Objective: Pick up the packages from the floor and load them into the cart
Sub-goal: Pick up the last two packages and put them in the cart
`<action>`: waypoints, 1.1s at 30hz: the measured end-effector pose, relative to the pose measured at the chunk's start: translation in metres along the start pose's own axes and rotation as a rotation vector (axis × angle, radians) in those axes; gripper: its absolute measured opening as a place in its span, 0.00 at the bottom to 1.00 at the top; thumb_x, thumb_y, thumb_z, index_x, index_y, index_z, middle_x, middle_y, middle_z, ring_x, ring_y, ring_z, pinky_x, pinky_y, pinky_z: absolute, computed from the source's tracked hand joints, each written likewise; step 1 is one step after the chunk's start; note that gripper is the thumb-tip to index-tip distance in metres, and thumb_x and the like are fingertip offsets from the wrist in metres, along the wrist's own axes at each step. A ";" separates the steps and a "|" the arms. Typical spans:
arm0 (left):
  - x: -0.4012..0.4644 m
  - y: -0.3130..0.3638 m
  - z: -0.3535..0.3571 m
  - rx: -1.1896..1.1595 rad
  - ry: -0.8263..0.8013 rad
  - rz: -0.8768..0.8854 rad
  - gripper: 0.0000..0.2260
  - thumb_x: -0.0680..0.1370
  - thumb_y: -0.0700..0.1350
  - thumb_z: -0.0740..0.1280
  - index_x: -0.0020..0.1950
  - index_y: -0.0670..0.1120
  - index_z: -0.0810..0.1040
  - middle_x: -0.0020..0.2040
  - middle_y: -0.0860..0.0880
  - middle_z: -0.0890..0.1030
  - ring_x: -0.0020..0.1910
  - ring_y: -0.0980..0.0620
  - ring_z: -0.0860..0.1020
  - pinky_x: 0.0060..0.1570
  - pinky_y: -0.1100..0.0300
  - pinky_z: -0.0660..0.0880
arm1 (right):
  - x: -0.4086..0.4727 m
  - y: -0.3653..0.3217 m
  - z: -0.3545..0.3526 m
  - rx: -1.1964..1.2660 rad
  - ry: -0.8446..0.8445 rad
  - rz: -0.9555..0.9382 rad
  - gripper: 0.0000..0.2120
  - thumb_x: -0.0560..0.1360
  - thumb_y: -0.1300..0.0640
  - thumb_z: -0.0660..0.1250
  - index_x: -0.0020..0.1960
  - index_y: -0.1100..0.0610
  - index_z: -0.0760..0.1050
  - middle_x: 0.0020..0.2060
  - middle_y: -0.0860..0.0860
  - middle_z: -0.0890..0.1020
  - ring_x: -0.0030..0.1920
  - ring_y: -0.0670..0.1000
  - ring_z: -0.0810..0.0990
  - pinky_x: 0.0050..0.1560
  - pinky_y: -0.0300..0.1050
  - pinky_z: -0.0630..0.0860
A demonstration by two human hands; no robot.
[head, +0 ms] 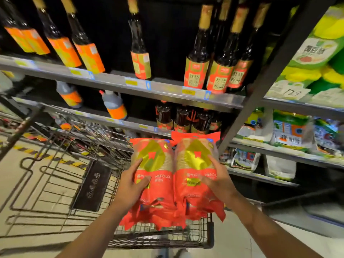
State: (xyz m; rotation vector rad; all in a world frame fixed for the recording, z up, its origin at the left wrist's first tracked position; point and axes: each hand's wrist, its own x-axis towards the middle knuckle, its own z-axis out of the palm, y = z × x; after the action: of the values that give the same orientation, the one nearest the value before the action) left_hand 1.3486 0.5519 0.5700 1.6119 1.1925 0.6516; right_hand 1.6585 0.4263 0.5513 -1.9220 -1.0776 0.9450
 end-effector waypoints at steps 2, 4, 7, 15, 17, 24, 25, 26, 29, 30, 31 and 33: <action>0.004 -0.010 0.007 0.018 0.002 -0.011 0.30 0.69 0.58 0.73 0.71 0.62 0.73 0.61 0.60 0.82 0.60 0.58 0.80 0.61 0.50 0.77 | 0.004 -0.002 -0.004 -0.017 -0.016 0.007 0.42 0.67 0.34 0.75 0.77 0.37 0.61 0.67 0.50 0.75 0.66 0.54 0.75 0.64 0.60 0.76; 0.005 -0.020 0.010 0.007 0.001 -0.035 0.30 0.70 0.58 0.73 0.71 0.64 0.72 0.64 0.56 0.80 0.63 0.54 0.79 0.63 0.45 0.76 | 0.002 -0.012 -0.004 -0.023 -0.012 -0.023 0.38 0.69 0.38 0.75 0.75 0.42 0.65 0.63 0.48 0.79 0.63 0.52 0.78 0.61 0.55 0.78; 0.003 -0.026 0.013 0.015 0.009 -0.081 0.33 0.69 0.60 0.72 0.74 0.61 0.69 0.65 0.64 0.74 0.64 0.66 0.74 0.66 0.51 0.73 | 0.003 -0.015 0.006 0.041 -0.039 -0.041 0.37 0.70 0.40 0.75 0.75 0.47 0.67 0.59 0.51 0.79 0.60 0.52 0.79 0.60 0.57 0.78; 0.005 -0.041 0.017 0.098 -0.002 -0.096 0.45 0.70 0.60 0.75 0.81 0.54 0.57 0.77 0.54 0.66 0.76 0.53 0.66 0.75 0.43 0.65 | 0.005 0.001 0.020 -0.050 -0.069 0.097 0.51 0.64 0.26 0.70 0.79 0.39 0.51 0.70 0.53 0.65 0.71 0.53 0.67 0.71 0.57 0.70; 0.005 -0.041 0.018 0.088 0.020 -0.115 0.43 0.69 0.60 0.74 0.80 0.55 0.59 0.76 0.53 0.68 0.75 0.53 0.67 0.75 0.43 0.65 | 0.005 0.006 0.018 -0.077 -0.051 0.095 0.52 0.61 0.23 0.69 0.78 0.36 0.51 0.70 0.52 0.63 0.72 0.53 0.64 0.71 0.58 0.70; 0.000 -0.038 0.016 -0.130 0.028 -0.327 0.39 0.67 0.58 0.77 0.71 0.59 0.59 0.65 0.51 0.77 0.60 0.56 0.80 0.61 0.48 0.79 | 0.008 0.019 0.013 0.114 -0.007 0.146 0.49 0.61 0.29 0.77 0.75 0.35 0.56 0.69 0.52 0.69 0.68 0.57 0.74 0.59 0.63 0.79; 0.000 -0.037 0.015 -0.147 0.040 -0.352 0.38 0.67 0.58 0.77 0.70 0.61 0.58 0.64 0.49 0.77 0.57 0.55 0.81 0.58 0.49 0.80 | 0.008 0.022 0.013 0.143 0.008 0.153 0.47 0.62 0.31 0.77 0.74 0.34 0.57 0.69 0.52 0.69 0.67 0.58 0.75 0.58 0.64 0.80; -0.001 -0.035 0.014 -0.140 0.052 -0.367 0.37 0.68 0.57 0.77 0.69 0.61 0.58 0.64 0.47 0.77 0.56 0.54 0.81 0.56 0.50 0.80 | 0.008 0.026 0.012 0.160 0.025 0.172 0.45 0.63 0.31 0.77 0.73 0.33 0.58 0.68 0.53 0.70 0.67 0.59 0.76 0.56 0.64 0.81; -0.002 -0.030 0.004 -0.063 0.097 -0.381 0.36 0.68 0.62 0.76 0.69 0.58 0.61 0.63 0.46 0.76 0.58 0.51 0.79 0.58 0.48 0.78 | 0.003 0.024 0.011 0.216 0.060 0.172 0.37 0.67 0.32 0.74 0.72 0.34 0.62 0.67 0.54 0.71 0.64 0.57 0.78 0.54 0.61 0.83; -0.003 -0.027 0.001 -0.040 0.110 -0.379 0.37 0.67 0.65 0.75 0.69 0.58 0.62 0.63 0.48 0.75 0.60 0.50 0.77 0.61 0.47 0.77 | 0.000 0.019 0.010 0.233 0.076 0.161 0.34 0.69 0.33 0.72 0.71 0.36 0.63 0.66 0.54 0.72 0.63 0.55 0.79 0.53 0.58 0.83; -0.004 -0.027 -0.002 -0.010 0.116 -0.370 0.36 0.66 0.66 0.73 0.69 0.56 0.65 0.63 0.49 0.75 0.62 0.49 0.76 0.63 0.47 0.75 | -0.002 0.013 0.009 0.244 0.104 0.154 0.30 0.71 0.36 0.72 0.70 0.38 0.65 0.64 0.55 0.74 0.60 0.53 0.81 0.52 0.55 0.84; -0.006 -0.024 -0.007 0.089 0.144 -0.342 0.35 0.67 0.68 0.70 0.68 0.51 0.71 0.61 0.50 0.76 0.63 0.49 0.74 0.64 0.50 0.72 | -0.007 0.000 0.005 0.248 0.139 0.106 0.18 0.76 0.42 0.69 0.64 0.42 0.71 0.56 0.53 0.80 0.55 0.51 0.83 0.49 0.49 0.84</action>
State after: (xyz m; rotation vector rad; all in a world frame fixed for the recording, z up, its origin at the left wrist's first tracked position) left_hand 1.3311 0.5496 0.5508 1.4035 1.5779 0.5051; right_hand 1.6513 0.4209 0.5508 -1.8228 -0.7482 0.9401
